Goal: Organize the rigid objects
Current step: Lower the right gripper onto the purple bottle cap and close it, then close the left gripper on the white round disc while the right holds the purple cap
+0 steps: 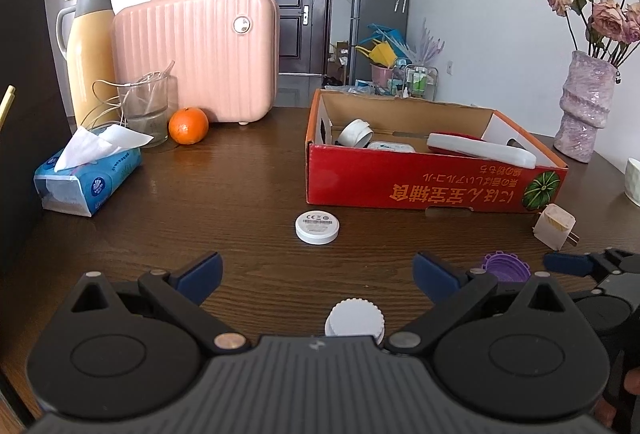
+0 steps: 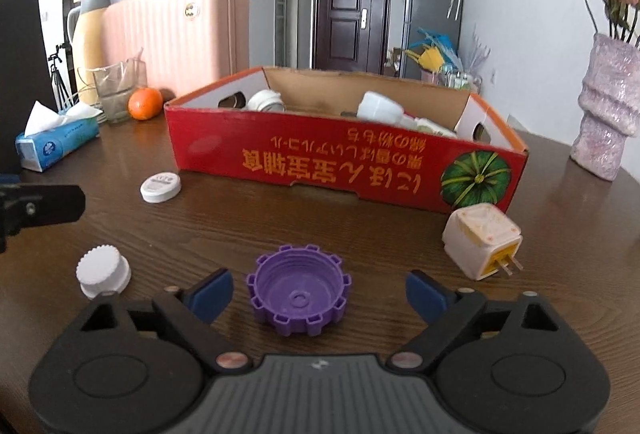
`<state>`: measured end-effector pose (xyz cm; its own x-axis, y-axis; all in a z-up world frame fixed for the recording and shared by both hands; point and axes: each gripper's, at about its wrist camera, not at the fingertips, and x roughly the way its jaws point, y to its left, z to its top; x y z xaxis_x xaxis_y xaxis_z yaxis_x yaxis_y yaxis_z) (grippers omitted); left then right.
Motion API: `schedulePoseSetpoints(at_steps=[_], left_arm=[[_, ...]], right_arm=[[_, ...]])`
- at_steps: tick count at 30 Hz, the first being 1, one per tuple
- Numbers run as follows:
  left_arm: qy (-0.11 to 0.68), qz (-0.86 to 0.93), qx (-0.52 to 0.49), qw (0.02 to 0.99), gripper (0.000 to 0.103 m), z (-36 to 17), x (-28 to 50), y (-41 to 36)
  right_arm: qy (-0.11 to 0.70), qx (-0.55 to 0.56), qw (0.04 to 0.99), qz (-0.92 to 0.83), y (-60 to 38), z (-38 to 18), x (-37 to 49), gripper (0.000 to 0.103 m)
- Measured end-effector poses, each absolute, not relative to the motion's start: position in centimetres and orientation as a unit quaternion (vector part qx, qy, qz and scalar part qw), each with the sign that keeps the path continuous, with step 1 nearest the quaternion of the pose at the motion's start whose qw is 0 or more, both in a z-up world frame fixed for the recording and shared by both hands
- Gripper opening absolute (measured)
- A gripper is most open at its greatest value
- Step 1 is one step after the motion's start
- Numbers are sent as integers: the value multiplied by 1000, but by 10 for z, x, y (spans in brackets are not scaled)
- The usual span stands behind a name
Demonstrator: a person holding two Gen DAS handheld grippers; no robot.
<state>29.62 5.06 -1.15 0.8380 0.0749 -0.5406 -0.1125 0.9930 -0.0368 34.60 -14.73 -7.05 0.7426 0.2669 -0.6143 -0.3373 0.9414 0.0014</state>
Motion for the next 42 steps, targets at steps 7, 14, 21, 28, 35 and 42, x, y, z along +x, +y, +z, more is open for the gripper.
schedulePoseSetpoints(at_steps=[7, 14, 21, 28, 35, 42], left_arm=[[280, 50, -33, 958, 103, -12, 296, 51], [283, 52, -33, 957, 103, -13, 297, 52], [291, 59, -34, 954, 103, -16, 301, 53], [296, 66, -37, 952, 103, -18, 305, 56], [300, 75, -39, 950, 103, -20, 311, 60], [310, 83, -41, 946, 103, -24, 330, 65]], right_arm=[[316, -35, 931, 176, -152, -70, 344, 53], [295, -25, 940, 169, -159, -63, 339, 53], [275, -16, 949, 152, -171, -57, 338, 53], [258, 0, 957, 132, -188, -49, 339, 53], [245, 14, 963, 115, -204, -43, 341, 53], [238, 25, 966, 101, -213, -41, 343, 53]])
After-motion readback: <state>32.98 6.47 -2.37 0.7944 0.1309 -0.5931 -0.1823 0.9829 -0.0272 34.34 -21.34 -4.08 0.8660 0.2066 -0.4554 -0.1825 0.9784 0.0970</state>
